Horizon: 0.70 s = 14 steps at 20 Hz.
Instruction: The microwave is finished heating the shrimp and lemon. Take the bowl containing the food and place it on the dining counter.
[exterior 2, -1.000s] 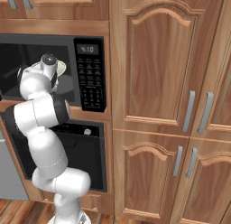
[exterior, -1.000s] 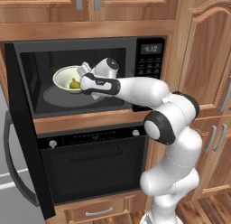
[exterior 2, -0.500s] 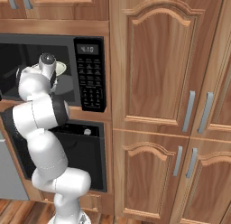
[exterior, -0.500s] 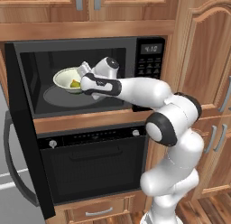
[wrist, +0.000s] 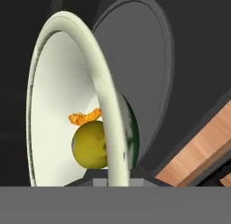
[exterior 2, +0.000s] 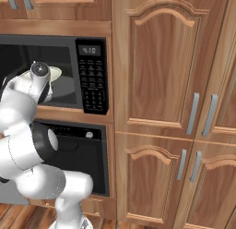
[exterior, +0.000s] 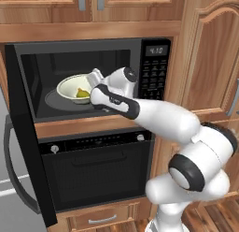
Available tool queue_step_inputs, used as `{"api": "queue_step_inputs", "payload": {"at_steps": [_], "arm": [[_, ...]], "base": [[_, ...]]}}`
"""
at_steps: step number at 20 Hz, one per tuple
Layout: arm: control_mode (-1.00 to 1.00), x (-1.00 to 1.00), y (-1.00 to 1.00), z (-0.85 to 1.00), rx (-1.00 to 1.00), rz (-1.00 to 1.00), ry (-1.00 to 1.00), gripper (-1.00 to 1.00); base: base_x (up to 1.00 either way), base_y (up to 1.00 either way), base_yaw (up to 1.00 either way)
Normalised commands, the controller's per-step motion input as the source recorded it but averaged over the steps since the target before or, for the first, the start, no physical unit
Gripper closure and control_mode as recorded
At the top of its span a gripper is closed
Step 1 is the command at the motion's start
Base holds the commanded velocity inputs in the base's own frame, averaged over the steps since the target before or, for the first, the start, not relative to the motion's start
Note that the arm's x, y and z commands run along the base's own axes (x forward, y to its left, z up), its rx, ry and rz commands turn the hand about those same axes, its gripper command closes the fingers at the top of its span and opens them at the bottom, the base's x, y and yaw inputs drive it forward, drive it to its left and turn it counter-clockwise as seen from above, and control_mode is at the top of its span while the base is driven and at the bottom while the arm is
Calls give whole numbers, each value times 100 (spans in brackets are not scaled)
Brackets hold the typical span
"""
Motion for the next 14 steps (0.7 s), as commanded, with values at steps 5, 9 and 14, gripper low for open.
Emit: {"api": "queue_step_inputs", "payload": {"at_steps": [5,9,14], "arm": [[-100,-100,-24,32,9,0,-16,100],[-100,-100,-23,82,9,0,-1,100],[-100,-100,-42,86,3,0,8,100]], "base": [[0,0,0],[0,0,0],[0,0,0]]}}
